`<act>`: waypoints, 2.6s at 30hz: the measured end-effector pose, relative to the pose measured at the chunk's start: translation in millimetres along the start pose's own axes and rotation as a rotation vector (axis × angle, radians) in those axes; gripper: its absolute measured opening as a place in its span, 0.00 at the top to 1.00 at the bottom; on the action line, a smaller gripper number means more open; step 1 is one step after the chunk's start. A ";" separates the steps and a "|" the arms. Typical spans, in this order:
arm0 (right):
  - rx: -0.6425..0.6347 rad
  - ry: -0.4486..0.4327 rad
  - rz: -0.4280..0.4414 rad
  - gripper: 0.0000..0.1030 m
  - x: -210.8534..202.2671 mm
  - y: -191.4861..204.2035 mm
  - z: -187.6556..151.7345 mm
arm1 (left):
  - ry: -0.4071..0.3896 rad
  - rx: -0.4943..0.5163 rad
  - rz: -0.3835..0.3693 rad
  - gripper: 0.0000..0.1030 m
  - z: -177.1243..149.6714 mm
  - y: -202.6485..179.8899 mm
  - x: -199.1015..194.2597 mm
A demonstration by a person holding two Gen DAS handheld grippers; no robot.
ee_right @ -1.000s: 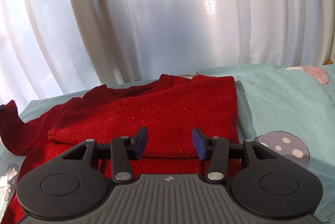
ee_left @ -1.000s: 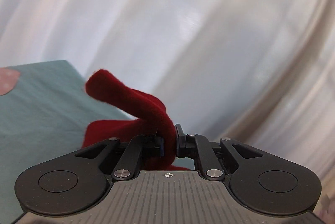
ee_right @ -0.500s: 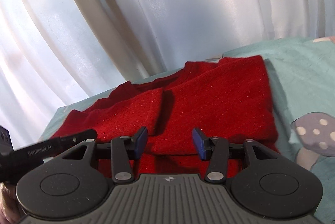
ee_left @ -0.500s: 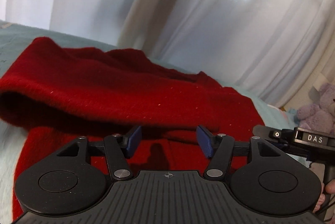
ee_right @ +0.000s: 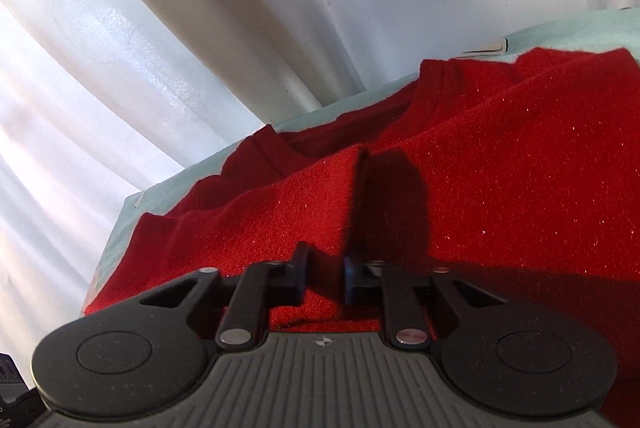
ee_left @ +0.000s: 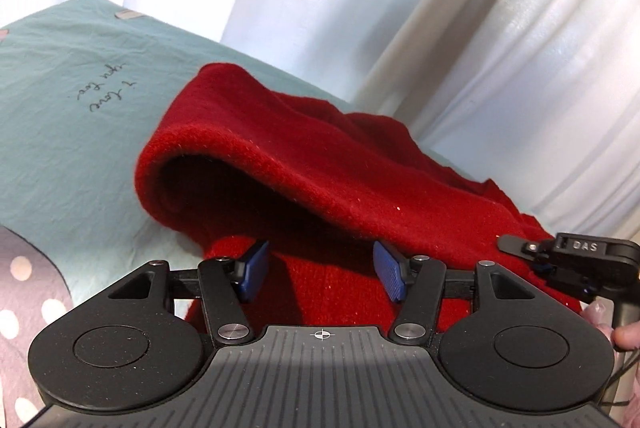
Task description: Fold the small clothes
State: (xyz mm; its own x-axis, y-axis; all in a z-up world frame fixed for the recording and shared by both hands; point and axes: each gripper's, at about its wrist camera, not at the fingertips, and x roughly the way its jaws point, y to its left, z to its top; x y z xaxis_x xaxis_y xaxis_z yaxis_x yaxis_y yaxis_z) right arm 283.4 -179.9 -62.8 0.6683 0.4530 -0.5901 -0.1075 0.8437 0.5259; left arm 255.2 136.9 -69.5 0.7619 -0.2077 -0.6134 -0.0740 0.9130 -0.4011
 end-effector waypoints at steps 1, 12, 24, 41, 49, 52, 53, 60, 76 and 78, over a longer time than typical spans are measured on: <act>-0.041 -0.049 -0.018 0.89 -11.5 2.9 1.9 | -0.005 -0.005 0.000 0.43 1.6 0.8 -0.3; -0.102 -0.134 -0.311 0.88 -84.6 -58.0 0.4 | 0.050 0.013 -0.055 0.37 -1.7 -1.4 0.7; -0.109 -0.184 -0.261 0.91 -79.2 -55.5 -0.4 | 0.051 0.046 -0.107 0.26 2.8 -25.2 -5.5; -0.334 -0.238 -0.543 0.92 -85.6 -55.8 -1.6 | 0.030 0.093 -0.050 0.25 15.2 -32.6 -2.9; -0.358 -0.186 -0.545 0.92 -70.2 -68.1 -3.4 | 0.027 0.150 -0.040 0.25 20.0 -48.7 4.7; -0.355 -0.202 -0.547 0.92 -73.5 -64.6 -4.5 | 0.030 0.163 -0.045 0.25 21.7 -51.6 7.3; -0.356 -0.195 -0.557 0.92 -70.4 -65.7 -4.4 | 0.037 0.166 -0.043 0.25 22.1 -52.2 9.9; -0.256 -0.223 -0.555 0.84 -86.4 -70.0 2.1 | 0.051 0.176 -0.043 0.28 26.1 -51.1 7.7; -0.339 -0.108 -0.444 0.85 -48.3 -47.9 -4.0 | 0.061 0.226 0.109 0.38 38.6 -54.7 64.8; -0.382 -0.103 -0.438 0.85 -40.7 -43.7 -4.8 | 0.058 0.245 0.139 0.36 38.0 -47.8 66.1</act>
State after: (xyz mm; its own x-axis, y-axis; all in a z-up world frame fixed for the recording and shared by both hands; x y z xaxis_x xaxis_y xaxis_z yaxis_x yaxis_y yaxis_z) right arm 257.3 -233.8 -64.8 0.7763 0.0245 -0.6299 -0.0498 0.9985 -0.0225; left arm 333.6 92.8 -65.0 0.7170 -0.0878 -0.6915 -0.0121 0.9903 -0.1383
